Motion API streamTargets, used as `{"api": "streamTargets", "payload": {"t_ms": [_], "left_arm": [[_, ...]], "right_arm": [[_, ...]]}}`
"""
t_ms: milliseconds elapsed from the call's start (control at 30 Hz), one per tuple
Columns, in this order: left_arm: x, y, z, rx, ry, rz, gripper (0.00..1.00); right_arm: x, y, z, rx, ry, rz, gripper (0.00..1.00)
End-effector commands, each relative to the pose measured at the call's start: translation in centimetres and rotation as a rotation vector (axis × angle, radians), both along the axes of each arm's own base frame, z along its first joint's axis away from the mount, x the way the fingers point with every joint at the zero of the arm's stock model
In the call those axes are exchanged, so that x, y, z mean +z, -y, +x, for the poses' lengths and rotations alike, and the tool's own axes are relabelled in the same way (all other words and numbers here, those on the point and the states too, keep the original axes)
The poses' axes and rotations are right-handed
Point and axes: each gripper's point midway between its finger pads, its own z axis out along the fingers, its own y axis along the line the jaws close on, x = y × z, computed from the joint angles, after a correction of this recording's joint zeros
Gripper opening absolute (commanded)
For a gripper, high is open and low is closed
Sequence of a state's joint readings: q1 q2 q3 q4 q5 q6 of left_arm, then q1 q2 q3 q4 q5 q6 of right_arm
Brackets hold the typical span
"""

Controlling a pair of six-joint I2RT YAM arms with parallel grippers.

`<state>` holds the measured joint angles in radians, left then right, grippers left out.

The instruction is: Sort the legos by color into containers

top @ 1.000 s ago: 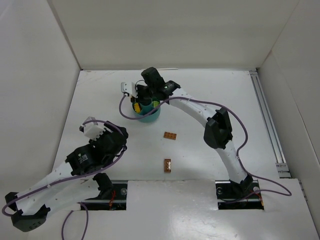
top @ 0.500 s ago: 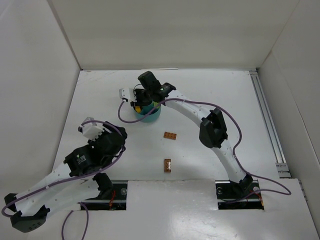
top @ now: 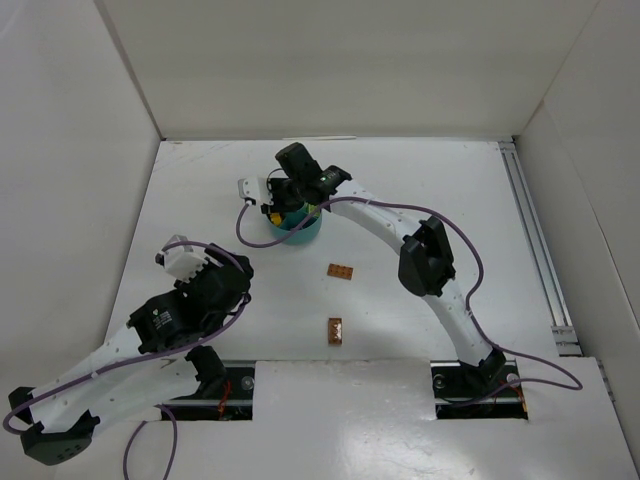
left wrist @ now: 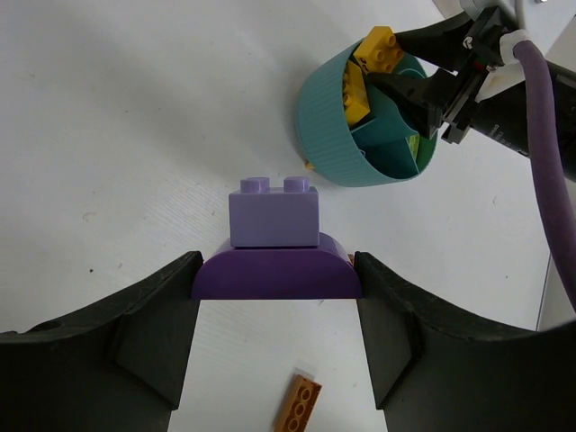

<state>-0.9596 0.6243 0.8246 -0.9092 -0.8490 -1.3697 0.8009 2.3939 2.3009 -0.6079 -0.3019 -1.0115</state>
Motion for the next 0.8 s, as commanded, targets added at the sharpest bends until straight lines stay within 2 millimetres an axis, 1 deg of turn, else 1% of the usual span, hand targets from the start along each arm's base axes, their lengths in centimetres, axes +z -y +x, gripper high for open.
{"api": "streamTargets", "payload": {"t_ms": [0, 100, 167, 200, 233, 267, 300, 333, 400, 433, 467, 533, 567, 600, 667, 700, 733, 767], "left_arm": [[0.3, -1.0, 0.1, 0.037, 0.021, 0.017, 0.28], [0.3, -1.0, 0.1, 0.037, 0.021, 0.017, 0.27], [0.3, -1.0, 0.1, 0.037, 0.021, 0.017, 0.27], [0.3, -1.0, 0.1, 0.037, 0.021, 0.017, 0.26], [0.3, -1.0, 0.1, 0.037, 0.021, 0.017, 0.26], [0.3, -1.0, 0.1, 0.037, 0.021, 0.017, 0.26], [0.4, -1.1, 0.2, 0.043, 0.027, 0.021, 0.26], [0.2, -1.2, 0.1, 0.043, 0.022, 0.029, 0.26], [0.4, -1.3, 0.1, 0.043, 0.027, 0.021, 0.26], [0.4, -1.3, 0.1, 0.043, 0.027, 0.021, 0.26], [0.4, -1.3, 0.1, 0.047, 0.028, 0.013, 0.26], [0.4, -1.3, 0.1, 0.047, 0.028, 0.013, 0.25], [0.4, -1.3, 0.1, 0.047, 0.028, 0.013, 0.25], [0.4, -1.3, 0.1, 0.047, 0.028, 0.013, 0.25], [0.4, -1.3, 0.1, 0.047, 0.028, 0.013, 0.25], [0.4, -1.3, 0.1, 0.047, 0.028, 0.013, 0.25], [0.4, -1.3, 0.1, 0.047, 0.028, 0.013, 0.25], [0.4, -1.3, 0.1, 0.047, 0.028, 0.013, 0.25]], "right_arm": [[2.8, -0.5, -0.3, 0.024, 0.047, 0.026, 0.38], [3.3, -0.4, -0.9, 0.039, 0.04, 0.037, 0.42], [3.3, -0.4, -0.9, 0.039, 0.04, 0.037, 0.44], [3.9, -0.4, -0.9, 0.039, 0.046, 0.044, 0.46], [3.5, -0.3, -1.0, 0.039, 0.04, 0.037, 0.47], [3.5, -0.4, -1.2, 0.049, 0.034, 0.043, 0.5], [3.5, -0.4, -1.2, 0.049, 0.034, 0.043, 0.5], [4.1, -0.4, -1.2, 0.049, 0.041, 0.049, 0.51], [4.1, -0.4, -1.2, 0.049, 0.041, 0.049, 0.51], [4.1, -0.4, -1.2, 0.049, 0.041, 0.049, 0.54], [4.8, -0.3, -1.2, 0.054, 0.055, 0.054, 0.54], [4.8, -0.3, -1.2, 0.054, 0.055, 0.054, 0.55], [4.4, -0.2, -1.3, 0.054, 0.049, 0.048, 0.55], [4.9, -0.2, -1.4, 0.054, 0.055, 0.054, 0.55], [5.1, -0.3, -1.3, 0.054, 0.062, 0.06, 0.55], [5.9, -0.4, -1.5, 0.064, 0.065, 0.074, 0.55], [5.9, -0.5, -1.7, 0.075, 0.059, 0.08, 0.55], [7.0, -0.5, -1.7, 0.075, 0.077, 0.097, 0.55]]}}
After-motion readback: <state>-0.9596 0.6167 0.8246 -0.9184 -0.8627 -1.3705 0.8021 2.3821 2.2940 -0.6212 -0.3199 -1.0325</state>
